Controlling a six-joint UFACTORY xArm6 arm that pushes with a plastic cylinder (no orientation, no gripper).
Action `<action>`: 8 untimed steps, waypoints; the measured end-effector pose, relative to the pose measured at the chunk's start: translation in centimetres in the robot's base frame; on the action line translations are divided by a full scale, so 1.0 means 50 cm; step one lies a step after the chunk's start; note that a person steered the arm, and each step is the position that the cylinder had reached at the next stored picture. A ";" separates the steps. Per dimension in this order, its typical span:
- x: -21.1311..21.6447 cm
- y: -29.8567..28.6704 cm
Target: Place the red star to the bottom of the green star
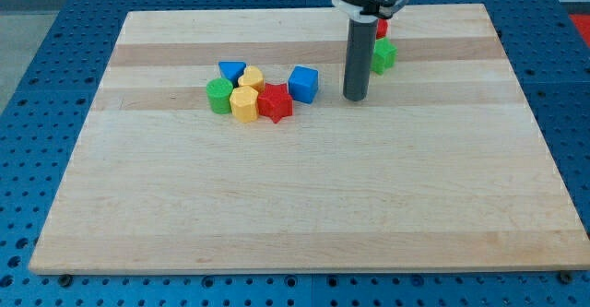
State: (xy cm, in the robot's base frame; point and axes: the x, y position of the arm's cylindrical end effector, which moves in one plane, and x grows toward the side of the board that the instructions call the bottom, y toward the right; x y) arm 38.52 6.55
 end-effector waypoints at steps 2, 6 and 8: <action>0.065 -0.058; 0.058 -0.256; 0.016 -0.338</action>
State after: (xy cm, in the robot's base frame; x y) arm 39.30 -10.37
